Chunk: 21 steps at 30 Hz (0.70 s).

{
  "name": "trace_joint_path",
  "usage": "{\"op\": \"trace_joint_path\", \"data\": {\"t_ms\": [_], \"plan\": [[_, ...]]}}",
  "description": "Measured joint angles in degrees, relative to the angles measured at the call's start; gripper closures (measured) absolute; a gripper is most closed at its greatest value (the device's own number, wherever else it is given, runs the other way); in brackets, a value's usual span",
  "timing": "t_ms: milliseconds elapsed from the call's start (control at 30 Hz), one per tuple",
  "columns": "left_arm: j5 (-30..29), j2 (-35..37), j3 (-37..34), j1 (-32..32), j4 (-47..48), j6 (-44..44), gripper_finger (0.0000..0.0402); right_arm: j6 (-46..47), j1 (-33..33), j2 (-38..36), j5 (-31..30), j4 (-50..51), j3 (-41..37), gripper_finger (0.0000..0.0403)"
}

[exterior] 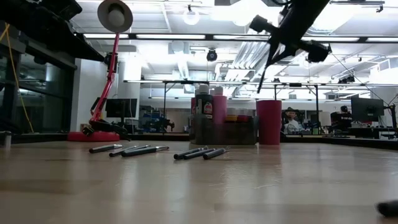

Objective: Pick & Place Paint Supplies
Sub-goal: Put the black paintbrush into the red cup

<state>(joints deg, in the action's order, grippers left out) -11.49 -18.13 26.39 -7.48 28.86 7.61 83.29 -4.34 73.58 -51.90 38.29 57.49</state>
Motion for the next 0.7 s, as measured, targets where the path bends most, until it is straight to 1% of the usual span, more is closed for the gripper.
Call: {"op": "trace_joint_path", "data": {"t_ms": [133, 200, 267, 400, 533, 633, 700], "plan": [[-0.01, 0.0, 0.0, 0.0, -0.3, -0.01, 0.0124, -7.34, -3.71, -2.02, -5.17, 0.3, 0.04, 0.04], [-0.02, 0.0, 0.0, 0.0, -0.42, -0.01, 0.0124, -12.2, -5.89, -2.21, -6.42, -1.76, 0.06, 0.04], [-0.04, 0.0, 0.0, -0.01, -0.41, -0.01, 0.0124, -18.47, -8.3, -2.21, -6.39, -4.27, 0.07, 0.04], [-0.28, 0.0, 0.0, 0.01, -0.29, -0.03, 0.0124, -33.21, -12.96, -1.97, -4.04, -11.33, 0.07, 0.04], [-0.28, 0.0, 0.0, 0.0, 0.01, -0.26, 0.0124, -45.09, -17.2, -1.9, -2.64, -17.22, 0.07, 0.04], [-0.22, 0.0, 0.0, -0.01, 0.29, -0.62, 0.0124, -53.27, -20.67, -1.9, 2.6, -20.74, 0.09, 0.04], [-0.22, 0.0, 0.0, -0.01, 1.83, -0.74, 0.0124, -56.79, -22.95, -1.9, 6.06, -21.99, 0.09, 0.04]]}}
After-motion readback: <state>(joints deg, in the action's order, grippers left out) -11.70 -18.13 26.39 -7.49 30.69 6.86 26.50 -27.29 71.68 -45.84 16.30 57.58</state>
